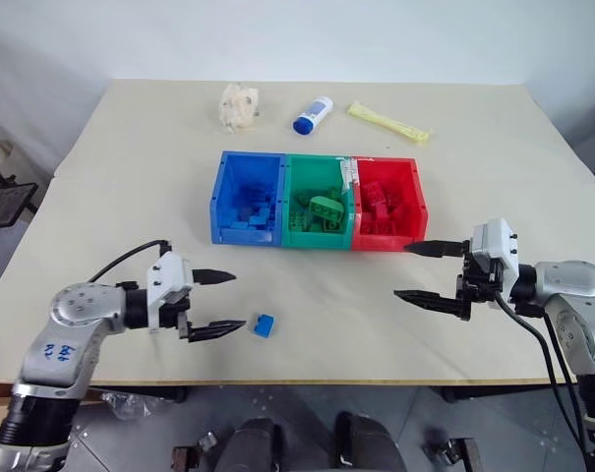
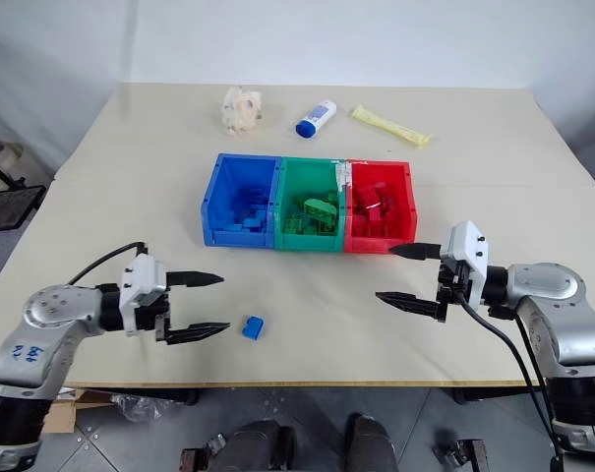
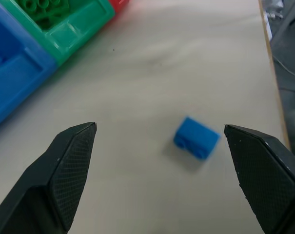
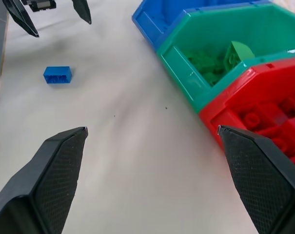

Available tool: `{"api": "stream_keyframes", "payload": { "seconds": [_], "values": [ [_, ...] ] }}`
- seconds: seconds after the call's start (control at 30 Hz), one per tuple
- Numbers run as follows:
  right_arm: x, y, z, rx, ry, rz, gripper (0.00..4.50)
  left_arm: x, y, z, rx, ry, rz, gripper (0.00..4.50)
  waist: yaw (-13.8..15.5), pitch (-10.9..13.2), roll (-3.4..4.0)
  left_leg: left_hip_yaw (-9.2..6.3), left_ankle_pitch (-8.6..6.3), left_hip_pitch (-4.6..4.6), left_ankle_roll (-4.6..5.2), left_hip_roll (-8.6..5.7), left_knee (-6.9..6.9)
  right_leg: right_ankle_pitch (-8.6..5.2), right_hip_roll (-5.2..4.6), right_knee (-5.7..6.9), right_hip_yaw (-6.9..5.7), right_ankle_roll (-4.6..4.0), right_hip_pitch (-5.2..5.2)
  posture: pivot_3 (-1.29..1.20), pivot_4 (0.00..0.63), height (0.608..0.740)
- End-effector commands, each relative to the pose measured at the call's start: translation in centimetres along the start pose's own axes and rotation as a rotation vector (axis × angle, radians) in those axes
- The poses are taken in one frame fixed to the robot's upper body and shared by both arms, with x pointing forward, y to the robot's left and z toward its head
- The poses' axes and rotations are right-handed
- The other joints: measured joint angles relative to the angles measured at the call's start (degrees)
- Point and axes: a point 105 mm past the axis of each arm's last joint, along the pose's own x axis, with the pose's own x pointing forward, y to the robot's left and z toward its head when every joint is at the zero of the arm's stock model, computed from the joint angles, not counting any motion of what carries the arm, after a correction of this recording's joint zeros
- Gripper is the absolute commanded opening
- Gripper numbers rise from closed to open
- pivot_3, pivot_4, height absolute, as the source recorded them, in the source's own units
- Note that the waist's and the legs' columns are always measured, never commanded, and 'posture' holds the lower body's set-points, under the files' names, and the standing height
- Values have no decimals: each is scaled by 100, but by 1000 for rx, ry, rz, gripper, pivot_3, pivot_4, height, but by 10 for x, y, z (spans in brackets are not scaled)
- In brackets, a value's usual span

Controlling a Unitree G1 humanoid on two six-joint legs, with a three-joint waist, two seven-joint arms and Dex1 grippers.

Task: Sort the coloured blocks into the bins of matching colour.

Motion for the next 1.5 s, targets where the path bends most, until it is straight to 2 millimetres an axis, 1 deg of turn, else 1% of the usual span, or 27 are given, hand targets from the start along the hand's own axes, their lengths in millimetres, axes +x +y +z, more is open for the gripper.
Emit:
{"api": "stream_keyframes", "payload": {
  "seconds": [0.03, 0.13, 0.27, 0.33, 0.37, 0.47, 0.57, 0.73, 0.8, 0.83, 0.97, 1.0, 1.13, 1.17, 1.23, 1.33, 1.43, 1.47, 1.5],
  "values": [
    [1, 1, 4, -33, -9, 23, 4500, -2, -7, 5, 34, -6, -35, 4463, -1, 1, 1, 0, 0, 0, 0, 0, -1, 0, 1, 0, -1, 0, -1, 0, 150, 740],
    [3, 2, 4, -35, -10, 28, 4500, 11, -17, -3, 56, 34, -62, 4463, -7, 1, 2, 4, 0, 0, 0, 0, -2, 0, 3, 0, 1, 0, -1, 0, 150, 740],
    [5, 8, 2, -29, -7, 52, 4500, 26, -16, -7, 62, 18, -32, 4463, 6, 1, 2, 5, 0, 1, 0, 0, -2, 0, 6, 1, 1, 0, -1, 0, 150, 740],
    [5, 12, 1, -26, -6, 64, 4500, 33, -17, -10, 67, 16, -39, 4463, 2, 1, 2, 7, 0, 1, 0, 0, -2, 0, 6, 1, 1, 0, -1, 0, 150, 740],
    [6, 13, 1, -25, -6, 68, 4500, 40, -17, -9, 68, -2, -44, 4463, 6, 1, 4, 7, 0, 1, 0, 1, -2, 0, 7, 2, 1, 0, -2, 0, 150, 740],
    [7, 17, 1, -23, -9, 76, 4500, 51, -18, -10, 87, -23, -63, 4463, 12, 1, 3, 8, 1, 1, 1, 0, -1, 0, 6, 3, 1, 1, -1, 0, 150, 740],
    [7, 18, 1, -24, -10, 74, 4500, 54, -19, -16, 116, -4, -96, 3870, 1, 1, 3, 12, 1, 1, 1, 1, -1, 0, 10, 3, 0, 1, -3, 0, 150, 740],
    [5, 20, 0, -27, -7, 65, 4500, 53, -22, -22, 113, 15, -122, 2322, -3, 1, 4, 15, 1, 3, 1, 2, -2, 0, 9, 6, 0, 1, -6, 0, 150, 740],
    [3, 20, 0, -28, -5, 60, 4500, 51, -21, -24, 117, 22, -116, 1687, 5, 1, 4, 15, 1, 3, 1, 2, -2, 0, 9, 7, 1, 1, -5, 0, 150, 740],
    [3, 20, 0, -28, -4, 57, 4500, 50, -19, -25, 120, 25, -109, 1608, 10, 1, 3, 14, 1, 3, 1, 2, -1, 1, 8, 7, 1, 1, -4, 0, 150, 740],
    [1, 20, -1, -29, 0, 44, 4500, 48, -11, -22, 124, 32, -69, 1608, 4, 1, 4, 14, 1, 3, 1, 2, 0, 0, 7, 6, 4, 1, -3, 0, 150, 740],
    [0, 20, -1, -30, 0, 39, 4500, 47, -7, -19, 121, 34, -48, 1608, 5, 1, 3, 14, 1, 3, 1, 2, 0, 0, 7, 7, 4, 1, -4, 0, 150, 740],
    [-2, 17, 0, -37, -4, 20, 4500, 44, 26, 24, 155, -110, 122, 1608, 23, 1, 2, 10, 1, 1, 1, 2, 8, 1, 7, 10, 3, 1, -2, 0, 150, 740],
    [-2, 16, 0, -39, -6, 16, 4500, 42, 41, 36, 160, -131, 185, 1608, 26, 1, 2, 9, 1, 0, 1, 0, 10, 1, 6, 12, 3, 1, -2, 0, 150, 740],
    [-1, 15, 0, -42, -9, 11, 4500, 38, 59, 50, 175, -159, 260, 1608, 33, 2, 2, 6, 1, -1, 1, -1, 14, 1, 5, 15, 1, 2, -1, 0, 150, 740],
    [0, 14, 1, -44, -17, 3, 4500, 37, 73, 60, 185, -178, 313, 1608, 11, 1, 2, 12, 1, 2, 1, -3, 10, 1, 9, 19, -4, 2, -2, 0, 150, 740],
    [1, 12, 3, -47, -24, -5, 4500, 33, 108, 78, 183, -225, 438, 1608, 12, 3, 0, 18, 1, 3, 1, -2, 5, 1, 14, 23, -37, 2, -8, 0, 150, 740],
    [2, 12, 3, -47, -24, -5, 4500, 34, 117, 78, 177, -217, 461, 1608, 20, 7, -8, 17, 1, 2, 2, -2, 8, 1, 15, 26, -42, 2, -8, 0, 150, 740],
    [2, 12, 3, -48, -25, -7, 4500, 36, 125, 76, 165, -206, 481, 1958, 25, 8, -9, 17, 1, -1, 2, 0, 17, 1, 17, 30, -45, 2, -8, 0, 150, 740]
  ]
}}
